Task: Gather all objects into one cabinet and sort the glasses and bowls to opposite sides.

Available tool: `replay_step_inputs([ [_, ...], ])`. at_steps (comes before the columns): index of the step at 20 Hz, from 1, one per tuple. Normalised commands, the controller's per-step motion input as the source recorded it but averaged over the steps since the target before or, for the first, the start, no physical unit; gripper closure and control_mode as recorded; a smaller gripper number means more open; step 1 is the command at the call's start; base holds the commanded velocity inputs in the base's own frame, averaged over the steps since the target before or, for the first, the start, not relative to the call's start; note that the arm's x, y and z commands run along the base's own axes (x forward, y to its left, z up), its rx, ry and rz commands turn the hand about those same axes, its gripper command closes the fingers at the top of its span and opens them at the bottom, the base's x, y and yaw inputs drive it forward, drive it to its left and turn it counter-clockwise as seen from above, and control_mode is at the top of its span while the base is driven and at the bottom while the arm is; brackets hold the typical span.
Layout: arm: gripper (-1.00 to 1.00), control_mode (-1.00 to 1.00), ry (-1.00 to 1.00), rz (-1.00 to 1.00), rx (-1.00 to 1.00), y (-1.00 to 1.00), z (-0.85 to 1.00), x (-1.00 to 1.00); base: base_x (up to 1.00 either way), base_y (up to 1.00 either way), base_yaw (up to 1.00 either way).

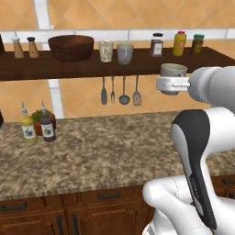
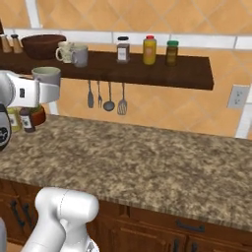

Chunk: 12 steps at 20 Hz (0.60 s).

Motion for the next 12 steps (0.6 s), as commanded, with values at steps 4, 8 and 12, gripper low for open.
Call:
replay_step_inputs([
  [4, 1.00, 1.00, 0.00, 0.00, 0.00, 0.00, 0.00, 0.00, 0.72, -0.16, 0.06],
  [8, 1.00, 1.00, 0.00, 0.00, 0.00, 0.00, 0.00, 0.00, 0.62, -0.14, 0.03],
  [12, 1.00, 1.00, 0.00, 0.00, 0.00, 0.00, 0.00, 0.00, 0.48, -0.44, 0.03],
])
